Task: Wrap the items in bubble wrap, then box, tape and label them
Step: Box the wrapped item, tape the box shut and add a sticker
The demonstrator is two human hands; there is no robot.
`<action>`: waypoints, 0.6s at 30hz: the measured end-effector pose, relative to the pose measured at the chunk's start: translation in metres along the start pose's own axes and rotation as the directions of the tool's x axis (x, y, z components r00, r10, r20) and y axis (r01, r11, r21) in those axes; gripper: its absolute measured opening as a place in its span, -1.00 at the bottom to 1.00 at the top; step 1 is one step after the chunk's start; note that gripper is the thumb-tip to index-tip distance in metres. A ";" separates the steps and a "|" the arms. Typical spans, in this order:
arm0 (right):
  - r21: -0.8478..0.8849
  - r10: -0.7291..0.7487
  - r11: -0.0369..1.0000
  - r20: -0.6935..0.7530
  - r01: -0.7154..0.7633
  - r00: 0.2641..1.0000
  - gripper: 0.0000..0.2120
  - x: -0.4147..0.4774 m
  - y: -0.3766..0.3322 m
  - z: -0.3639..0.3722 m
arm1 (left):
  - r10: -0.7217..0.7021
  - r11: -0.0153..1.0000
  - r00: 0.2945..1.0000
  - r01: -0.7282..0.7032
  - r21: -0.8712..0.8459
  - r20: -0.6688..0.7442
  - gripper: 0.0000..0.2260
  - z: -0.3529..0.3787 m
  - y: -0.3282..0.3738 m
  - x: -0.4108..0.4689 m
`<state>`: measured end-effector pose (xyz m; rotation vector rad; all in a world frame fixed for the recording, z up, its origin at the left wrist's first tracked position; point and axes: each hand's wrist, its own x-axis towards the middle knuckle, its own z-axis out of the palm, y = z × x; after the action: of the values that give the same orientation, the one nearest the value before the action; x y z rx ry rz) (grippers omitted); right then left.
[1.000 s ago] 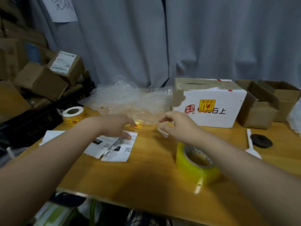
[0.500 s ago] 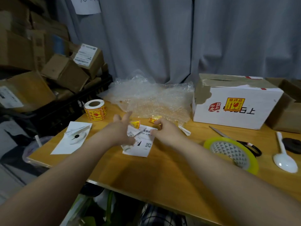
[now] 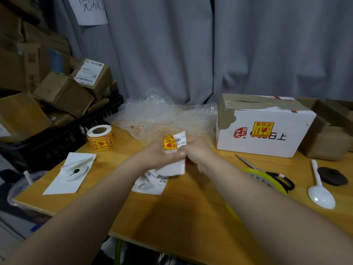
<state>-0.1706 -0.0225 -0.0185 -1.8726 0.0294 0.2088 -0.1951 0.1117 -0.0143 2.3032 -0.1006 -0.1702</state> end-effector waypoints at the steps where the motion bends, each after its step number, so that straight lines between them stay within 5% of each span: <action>1: -0.082 -0.037 0.996 0.009 0.037 0.999 -0.83 0.001 -0.002 -0.005 | -0.009 0.993 0.999 0.003 -0.118 -0.046 -0.39 0.001 -0.001 0.004; 4: -0.211 -0.100 0.971 0.082 0.115 0.992 -0.77 -0.001 -0.006 -0.019 | -0.095 0.909 0.971 -0.005 -0.417 -0.218 -0.53 0.007 -0.004 0.021; 7: -0.341 -0.133 0.930 0.035 0.137 0.991 -0.77 0.002 -0.004 -0.035 | -0.100 0.926 0.929 -0.044 -0.375 -0.356 -0.93 0.013 -0.008 0.043; 10: -0.378 -0.142 0.920 -0.078 0.102 0.987 -0.79 0.002 -0.002 -0.058 | -0.055 0.972 0.904 -0.049 -0.230 -0.424 -0.93 0.017 -0.012 0.054; 14: -0.234 -0.192 0.960 -0.158 0.152 0.969 -0.79 -0.007 0.001 -0.091 | -0.021 1.000 0.981 0.023 0.009 -0.195 -0.85 0.029 -0.016 0.057; 16: -0.189 -0.203 0.967 -0.158 0.172 0.966 -0.78 -0.012 0.002 -0.103 | 0.019 0.982 0.953 0.039 0.185 -0.301 -0.75 0.028 -0.006 0.056; 18: -0.175 -0.225 0.965 -0.159 0.197 0.961 -0.78 -0.015 0.003 -0.113 | 0.108 0.992 0.896 -0.072 0.100 -0.430 -0.68 0.021 0.017 0.048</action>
<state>-0.1711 -0.1322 0.0141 -2.0314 -0.0671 -0.1078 -0.1510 0.0790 -0.0202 2.3550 0.0165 0.4058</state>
